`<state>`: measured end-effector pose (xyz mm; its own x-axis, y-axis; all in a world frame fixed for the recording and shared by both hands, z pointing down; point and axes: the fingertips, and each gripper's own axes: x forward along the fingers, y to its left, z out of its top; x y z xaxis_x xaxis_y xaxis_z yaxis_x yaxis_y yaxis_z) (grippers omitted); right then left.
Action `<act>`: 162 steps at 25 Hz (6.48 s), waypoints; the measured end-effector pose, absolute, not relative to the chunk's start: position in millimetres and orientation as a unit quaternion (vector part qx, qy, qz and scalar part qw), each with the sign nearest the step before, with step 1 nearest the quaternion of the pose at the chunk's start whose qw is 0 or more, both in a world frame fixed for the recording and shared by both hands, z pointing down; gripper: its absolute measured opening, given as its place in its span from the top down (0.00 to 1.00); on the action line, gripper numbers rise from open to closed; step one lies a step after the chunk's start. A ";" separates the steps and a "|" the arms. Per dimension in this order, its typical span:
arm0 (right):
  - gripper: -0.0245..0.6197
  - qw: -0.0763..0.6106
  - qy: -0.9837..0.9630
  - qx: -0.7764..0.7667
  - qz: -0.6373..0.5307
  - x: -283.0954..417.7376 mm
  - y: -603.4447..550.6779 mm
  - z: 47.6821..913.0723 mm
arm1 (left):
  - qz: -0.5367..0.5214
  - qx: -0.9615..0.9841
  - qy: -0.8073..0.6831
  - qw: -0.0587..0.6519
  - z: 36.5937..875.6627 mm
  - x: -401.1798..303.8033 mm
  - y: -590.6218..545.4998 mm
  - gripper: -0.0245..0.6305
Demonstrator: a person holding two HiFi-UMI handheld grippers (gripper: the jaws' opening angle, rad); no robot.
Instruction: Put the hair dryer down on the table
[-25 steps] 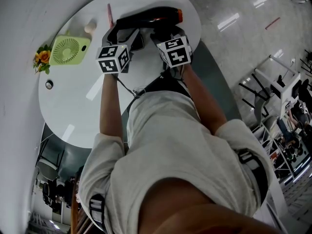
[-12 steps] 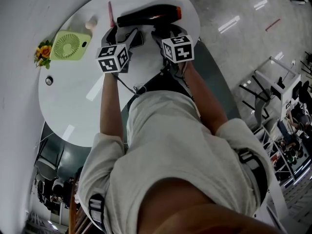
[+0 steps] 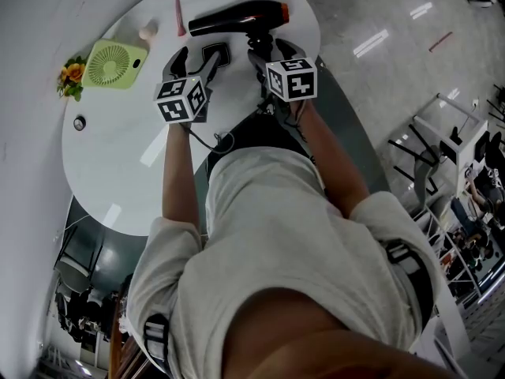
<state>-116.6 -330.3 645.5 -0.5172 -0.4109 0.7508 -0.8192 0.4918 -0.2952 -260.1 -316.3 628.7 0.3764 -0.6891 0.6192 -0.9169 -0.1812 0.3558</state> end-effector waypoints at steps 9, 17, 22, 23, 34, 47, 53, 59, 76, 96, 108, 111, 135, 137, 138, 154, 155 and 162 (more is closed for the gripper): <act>0.47 0.292 -0.812 0.380 0.334 -105.0 -300.3 623.4 | 0.158 0.754 -0.537 0.344 610.6 -242.5 -280.0 0.41; 0.48 0.286 -0.821 0.374 0.324 -92.1 -266.4 609.6 | 0.150 0.751 -0.543 0.346 602.6 -221.2 -238.8 0.41; 0.49 0.284 -0.827 0.368 0.317 -81.6 -247.6 603.2 | 0.147 0.749 -0.546 0.345 600.0 -207.0 -216.6 0.41; 0.49 0.284 -0.828 0.368 0.314 -79.5 -243.9 601.2 | 0.145 0.749 -0.547 0.344 598.8 -203.7 -212.1 0.41; 0.73 0.271 -0.852 0.355 0.273 -68.7 -206.4 572.0 | 0.138 0.733 -0.576 0.335 583.6 -179.6 -169.1 0.61; 0.96 0.263 -0.872 0.345 0.225 -58.8 -163.4 550.5 | 0.158 0.697 -0.635 0.293 560.0 -162.0 -120.6 0.93; 0.96 0.253 -0.884 0.341 0.194 -58.5 -143.4 542.4 | 0.162 0.696 -0.636 0.293 554.3 -149.8 -104.0 0.93; 0.96 0.229 -0.894 0.348 0.167 -64.0 -138.4 523.7 | 0.149 0.694 -0.643 0.287 539.4 -152.6 -102.6 0.93; 0.96 0.206 -0.894 0.381 0.118 -104.0 -138.7 477.4 | 0.143 0.750 -0.597 0.245 492.6 -190.4 -119.8 0.93; 0.96 0.126 -0.896 0.425 0.036 -120.4 -160.8 361.1 | 0.061 0.782 -0.607 0.124 364.4 -215.5 -141.7 0.93; 0.96 0.084 -0.891 0.446 -0.008 -113.2 -169.0 316.1 | 0.018 0.786 -0.615 0.057 306.3 -212.5 -153.1 0.93; 0.96 0.080 -0.887 0.454 -0.014 -105.6 -170.6 308.8 | 0.020 0.785 -0.617 0.042 297.2 -212.7 -151.7 0.93; 0.96 0.074 -0.871 0.485 -0.010 -76.7 -176.0 308.3 | 0.020 0.796 -0.604 0.038 296.4 -205.8 -151.9 0.93; 0.96 0.074 -0.871 0.486 -0.010 -76.0 -175.5 308.7 | 0.019 0.797 -0.602 0.037 295.8 -205.4 -151.6 0.93; 0.96 0.073 -0.871 0.486 -0.009 -75.4 -175.2 308.4 | 0.019 0.798 -0.601 0.036 295.3 -205.1 -151.7 0.93; 0.96 0.082 -0.867 0.491 0.002 -67.7 -167.6 315.1 | 0.020 0.804 -0.593 0.048 303.6 -203.0 -148.1 0.93; 0.96 0.083 -0.867 0.492 0.002 -67.4 -167.4 315.4 | 0.020 0.804 -0.592 0.048 304.2 -202.8 -148.0 0.93; 0.96 0.086 -0.863 0.498 0.004 -66.0 -168.6 318.0 | 0.020 0.808 -0.587 0.050 307.3 -202.6 -151.3 0.93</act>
<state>-66.0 -168.6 318.0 -0.4890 -0.8589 0.1521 -0.8603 0.5037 0.0789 -202.6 -151.3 307.3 0.3094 -0.9466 0.0901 -0.9505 -0.3053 0.0574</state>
